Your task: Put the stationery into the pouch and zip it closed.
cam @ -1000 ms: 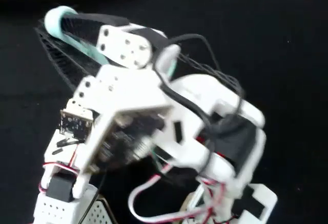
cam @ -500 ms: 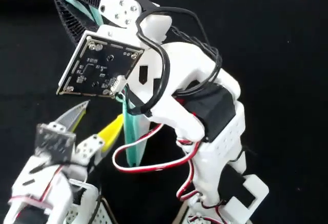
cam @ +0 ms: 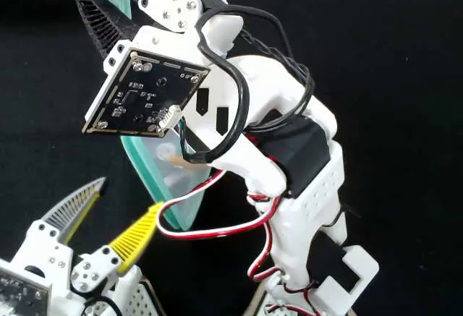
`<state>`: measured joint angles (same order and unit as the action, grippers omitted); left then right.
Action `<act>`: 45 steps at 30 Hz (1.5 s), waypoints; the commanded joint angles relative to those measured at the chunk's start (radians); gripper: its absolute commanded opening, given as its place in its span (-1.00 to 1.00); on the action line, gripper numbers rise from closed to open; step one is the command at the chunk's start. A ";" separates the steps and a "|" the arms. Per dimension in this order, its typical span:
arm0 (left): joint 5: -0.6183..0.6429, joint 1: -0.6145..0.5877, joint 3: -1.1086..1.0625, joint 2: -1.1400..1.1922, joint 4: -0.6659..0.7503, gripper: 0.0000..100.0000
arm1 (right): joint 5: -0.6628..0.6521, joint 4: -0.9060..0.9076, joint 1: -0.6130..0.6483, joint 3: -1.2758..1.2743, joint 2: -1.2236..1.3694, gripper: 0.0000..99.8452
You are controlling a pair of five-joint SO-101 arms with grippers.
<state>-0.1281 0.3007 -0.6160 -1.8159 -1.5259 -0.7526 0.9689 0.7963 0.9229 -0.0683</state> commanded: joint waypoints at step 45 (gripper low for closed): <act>-0.118 -0.200 -0.552 -0.002 0.571 -0.41 | 0.009 0.224 -0.012 0.053 -0.136 -0.98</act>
<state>-0.2401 0.0813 -1.1807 -1.8144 -0.9812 -0.7526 1.1930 0.7963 0.9352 -0.1527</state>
